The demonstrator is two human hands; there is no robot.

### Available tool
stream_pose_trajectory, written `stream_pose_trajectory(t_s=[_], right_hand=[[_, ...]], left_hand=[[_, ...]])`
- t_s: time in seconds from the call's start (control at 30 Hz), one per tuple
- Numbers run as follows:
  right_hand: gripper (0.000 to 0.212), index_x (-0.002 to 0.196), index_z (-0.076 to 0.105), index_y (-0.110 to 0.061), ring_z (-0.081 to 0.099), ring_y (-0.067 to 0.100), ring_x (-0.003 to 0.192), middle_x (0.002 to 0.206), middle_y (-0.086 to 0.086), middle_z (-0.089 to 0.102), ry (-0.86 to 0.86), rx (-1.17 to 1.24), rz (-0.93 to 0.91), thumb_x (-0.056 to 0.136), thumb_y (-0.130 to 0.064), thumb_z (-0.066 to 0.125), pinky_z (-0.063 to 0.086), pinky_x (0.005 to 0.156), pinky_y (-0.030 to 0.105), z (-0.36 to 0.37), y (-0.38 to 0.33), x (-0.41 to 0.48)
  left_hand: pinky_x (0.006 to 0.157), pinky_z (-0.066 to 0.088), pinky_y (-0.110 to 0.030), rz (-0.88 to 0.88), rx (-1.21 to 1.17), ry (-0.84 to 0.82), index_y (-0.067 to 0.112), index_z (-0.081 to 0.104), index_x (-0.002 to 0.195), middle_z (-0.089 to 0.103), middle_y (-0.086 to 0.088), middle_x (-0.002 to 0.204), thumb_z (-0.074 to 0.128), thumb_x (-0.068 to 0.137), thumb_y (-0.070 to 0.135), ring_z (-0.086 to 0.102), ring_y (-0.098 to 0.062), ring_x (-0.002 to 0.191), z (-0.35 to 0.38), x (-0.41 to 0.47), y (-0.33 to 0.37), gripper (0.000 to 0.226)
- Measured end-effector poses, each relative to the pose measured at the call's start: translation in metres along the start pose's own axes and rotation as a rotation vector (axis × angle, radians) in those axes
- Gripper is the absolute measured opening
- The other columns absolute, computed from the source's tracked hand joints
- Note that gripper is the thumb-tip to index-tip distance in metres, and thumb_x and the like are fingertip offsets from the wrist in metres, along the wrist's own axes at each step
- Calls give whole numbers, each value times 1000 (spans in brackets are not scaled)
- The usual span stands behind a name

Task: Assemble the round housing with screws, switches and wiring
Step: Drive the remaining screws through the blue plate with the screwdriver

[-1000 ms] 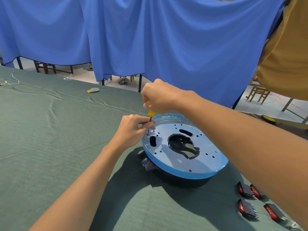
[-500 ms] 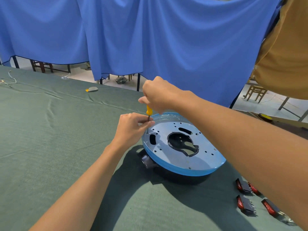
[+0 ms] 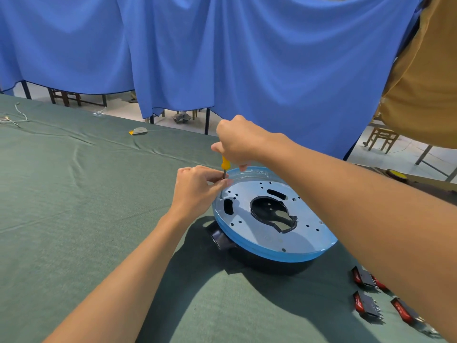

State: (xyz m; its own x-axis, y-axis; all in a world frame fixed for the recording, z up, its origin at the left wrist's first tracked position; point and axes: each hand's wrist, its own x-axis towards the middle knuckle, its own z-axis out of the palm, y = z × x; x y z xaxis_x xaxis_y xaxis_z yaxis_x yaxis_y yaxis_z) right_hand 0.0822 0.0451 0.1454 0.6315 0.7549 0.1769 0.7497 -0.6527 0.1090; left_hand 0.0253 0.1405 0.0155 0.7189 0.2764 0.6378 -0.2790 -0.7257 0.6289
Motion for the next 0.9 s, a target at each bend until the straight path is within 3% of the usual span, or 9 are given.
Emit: stream_pose_trajectory(t_s=[0.13, 0.23, 0.33, 0.43, 0.53, 0.6, 0.7, 0.8, 0.9], right_hand=[[32, 78, 54, -12, 62, 13, 38, 63, 4, 61, -150, 20, -14, 94, -40, 56, 55, 56, 30, -13, 2, -1], [5, 89, 61, -16, 64, 12, 58, 72, 4, 60, -121, -37, -118, 87, -15, 65, 54, 57, 31, -16, 1, -3], [22, 72, 49, -14, 67, 20, 66, 59, 5, 54, -54, -7, -110, 90, -15, 61, 56, 62, 37, -9, 1, -3], [37, 66, 40, -14, 67, 20, 48, 61, 5, 52, -60, 48, -43, 98, -27, 53, 55, 59, 34, -3, 1, -1], [38, 69, 46, -11, 64, 16, 40, 59, 6, 56, -94, 81, -16, 97, -36, 52, 56, 60, 33, -7, 0, -2], [30, 78, 57, -13, 66, 13, 46, 68, 5, 61, -143, 43, -54, 91, -39, 62, 55, 59, 30, -13, -1, -4], [9, 79, 64, -20, 67, 11, 62, 67, 1, 63, -185, 8, -113, 86, -20, 70, 54, 62, 29, -19, -2, -9], [21, 71, 55, -18, 53, 4, 66, 62, -1, 59, -174, -34, -110, 86, -18, 70, 56, 72, 34, -20, -3, -11], [29, 65, 47, -16, 59, 12, 71, 60, 0, 59, -188, -49, -78, 87, -17, 65, 57, 72, 36, -19, -7, -7]], left_hand=[[74, 52, -44, -14, -11, -1, 8, 80, 79, 75, -8, 75, 79, 78, 13, 67, -30, 78, -2, 1, -1, 5], [78, 52, -43, -9, -25, -31, 9, 80, 79, 75, -6, 77, 76, 81, 11, 67, -26, 82, -3, 1, -1, 5], [82, 52, -42, -6, -17, -57, 11, 80, 82, 76, 0, 83, 73, 85, 12, 67, -19, 85, -3, 0, 0, 8], [80, 53, -41, -22, -8, -11, 10, 80, 85, 76, 0, 82, 78, 81, 18, 68, -18, 80, -1, -2, 1, 9], [74, 53, -42, -28, 7, 19, 11, 80, 82, 76, -2, 77, 80, 77, 18, 67, -21, 77, 0, -2, 1, 8], [73, 52, -42, -35, 1, 16, 12, 80, 81, 76, -3, 77, 80, 77, 16, 67, -21, 76, 0, -1, 0, 6], [76, 53, -40, -55, -10, 2, 13, 81, 83, 76, -1, 80, 80, 78, 17, 67, -17, 80, -1, -1, -1, 7], [78, 53, -38, -68, -32, -14, 16, 81, 86, 75, 4, 81, 79, 79, 20, 63, -9, 80, 0, -2, 0, 9], [76, 55, -39, -72, -30, -14, 15, 80, 88, 75, -1, 82, 80, 78, 23, 65, -12, 79, 0, -2, 0, 13]])
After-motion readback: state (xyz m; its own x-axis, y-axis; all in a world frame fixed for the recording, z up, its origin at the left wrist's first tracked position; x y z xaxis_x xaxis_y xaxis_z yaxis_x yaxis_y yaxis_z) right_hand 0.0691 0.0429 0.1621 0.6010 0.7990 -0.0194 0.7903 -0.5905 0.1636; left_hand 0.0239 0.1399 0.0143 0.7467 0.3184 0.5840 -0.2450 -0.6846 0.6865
